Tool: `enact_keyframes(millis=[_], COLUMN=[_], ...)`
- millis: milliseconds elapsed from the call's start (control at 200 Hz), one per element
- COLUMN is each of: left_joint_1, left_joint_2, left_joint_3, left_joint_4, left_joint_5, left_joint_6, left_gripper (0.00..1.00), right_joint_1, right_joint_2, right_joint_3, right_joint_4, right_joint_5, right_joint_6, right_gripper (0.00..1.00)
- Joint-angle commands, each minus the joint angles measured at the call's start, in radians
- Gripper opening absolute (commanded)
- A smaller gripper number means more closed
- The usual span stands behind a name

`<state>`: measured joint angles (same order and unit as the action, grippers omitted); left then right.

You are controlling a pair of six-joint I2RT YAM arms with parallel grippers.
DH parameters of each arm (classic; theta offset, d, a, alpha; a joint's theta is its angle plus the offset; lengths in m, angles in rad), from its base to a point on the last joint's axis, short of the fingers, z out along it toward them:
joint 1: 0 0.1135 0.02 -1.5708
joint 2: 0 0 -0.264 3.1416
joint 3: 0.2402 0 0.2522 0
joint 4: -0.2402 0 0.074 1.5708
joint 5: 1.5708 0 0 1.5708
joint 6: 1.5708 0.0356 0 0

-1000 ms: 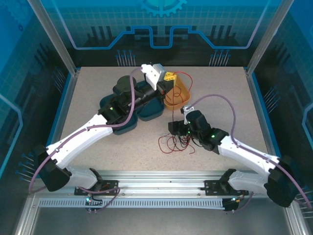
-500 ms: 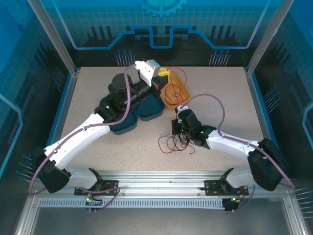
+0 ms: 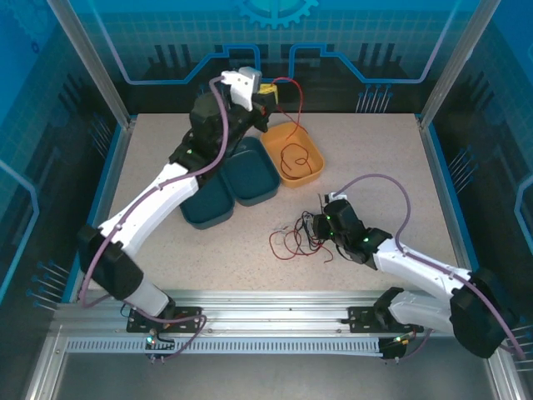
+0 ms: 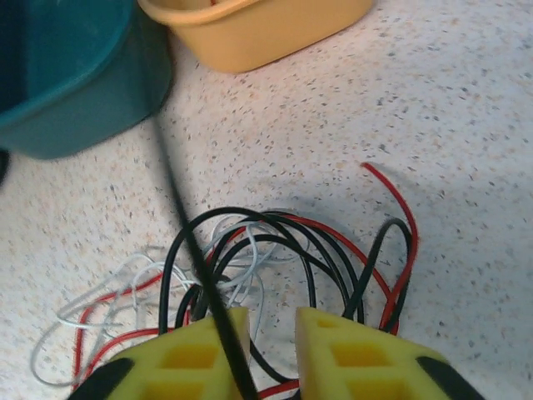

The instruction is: Untangle the cables

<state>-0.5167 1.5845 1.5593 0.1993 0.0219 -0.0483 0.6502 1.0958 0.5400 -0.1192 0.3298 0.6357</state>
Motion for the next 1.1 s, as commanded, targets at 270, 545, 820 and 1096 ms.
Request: enact_keyframes(millis=[270, 545, 820, 1096], left_joint_1=[0.025, 0.031, 0.033, 0.034], left_joint_2=[0.369, 0.462, 0.546, 0.611], left_joint_3=[0.348, 0.365, 0.384, 0.426], left_joint_4=[-0.175, -0.226, -0.307, -0.43], left_joint_5=[-0.027, -0.029, -0.025, -0.019], left_joint_6=[0.103, 0.128, 0.168, 0.151], left_gripper=[0.0, 0.0, 0.0, 0.0], right_joint_1=[-0.024, -0.031, -0.034, -0.041], right_joint_2=[-0.169, -0.224, -0.223, -0.153], right_joint_3=[0.038, 0.118, 0.17, 0.226], right_joint_4=[-0.209, -0.334, -0.392, -0.482], right_joint_5=[0.056, 0.094, 0.108, 0.131], right_joint_6=[0.035, 0.028, 0.048, 0.079], right_gripper=[0.75, 0.86, 1.0, 1.0])
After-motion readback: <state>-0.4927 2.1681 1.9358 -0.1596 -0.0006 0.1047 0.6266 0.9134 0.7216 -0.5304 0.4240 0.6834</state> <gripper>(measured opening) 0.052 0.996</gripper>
